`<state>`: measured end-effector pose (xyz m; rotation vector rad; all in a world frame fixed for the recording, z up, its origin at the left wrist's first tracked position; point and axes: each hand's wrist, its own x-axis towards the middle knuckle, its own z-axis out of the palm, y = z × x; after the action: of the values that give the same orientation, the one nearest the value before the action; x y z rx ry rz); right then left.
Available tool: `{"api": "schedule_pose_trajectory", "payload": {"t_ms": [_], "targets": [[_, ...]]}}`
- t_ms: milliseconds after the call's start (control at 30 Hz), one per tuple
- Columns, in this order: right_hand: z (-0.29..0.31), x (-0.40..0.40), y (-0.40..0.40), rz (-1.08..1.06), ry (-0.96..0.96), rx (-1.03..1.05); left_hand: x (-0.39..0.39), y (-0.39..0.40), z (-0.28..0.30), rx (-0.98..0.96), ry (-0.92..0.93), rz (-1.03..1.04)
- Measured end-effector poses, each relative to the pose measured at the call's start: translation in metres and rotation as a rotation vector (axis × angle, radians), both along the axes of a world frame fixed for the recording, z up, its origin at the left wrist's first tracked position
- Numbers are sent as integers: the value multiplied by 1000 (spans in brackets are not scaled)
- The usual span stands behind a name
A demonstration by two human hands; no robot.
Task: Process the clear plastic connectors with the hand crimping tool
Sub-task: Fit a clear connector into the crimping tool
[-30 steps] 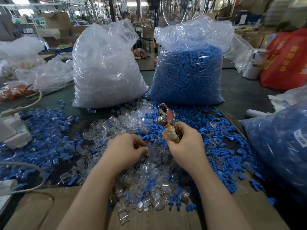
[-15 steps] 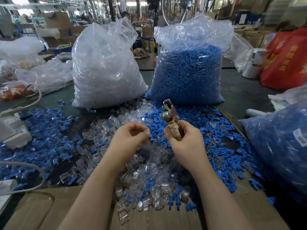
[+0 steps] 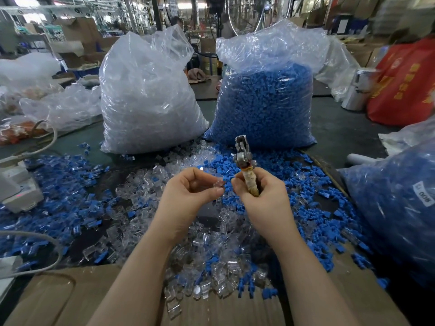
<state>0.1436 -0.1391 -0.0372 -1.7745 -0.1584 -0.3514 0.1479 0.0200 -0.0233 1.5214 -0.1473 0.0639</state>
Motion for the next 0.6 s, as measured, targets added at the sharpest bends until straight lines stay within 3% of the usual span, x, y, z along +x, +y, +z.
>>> {"api": "schedule_pose_trajectory", "payload": {"t_ms": [600], "targets": [[0, 0, 0, 25, 52, -71, -2, -2, 5, 173, -87, 19]]}}
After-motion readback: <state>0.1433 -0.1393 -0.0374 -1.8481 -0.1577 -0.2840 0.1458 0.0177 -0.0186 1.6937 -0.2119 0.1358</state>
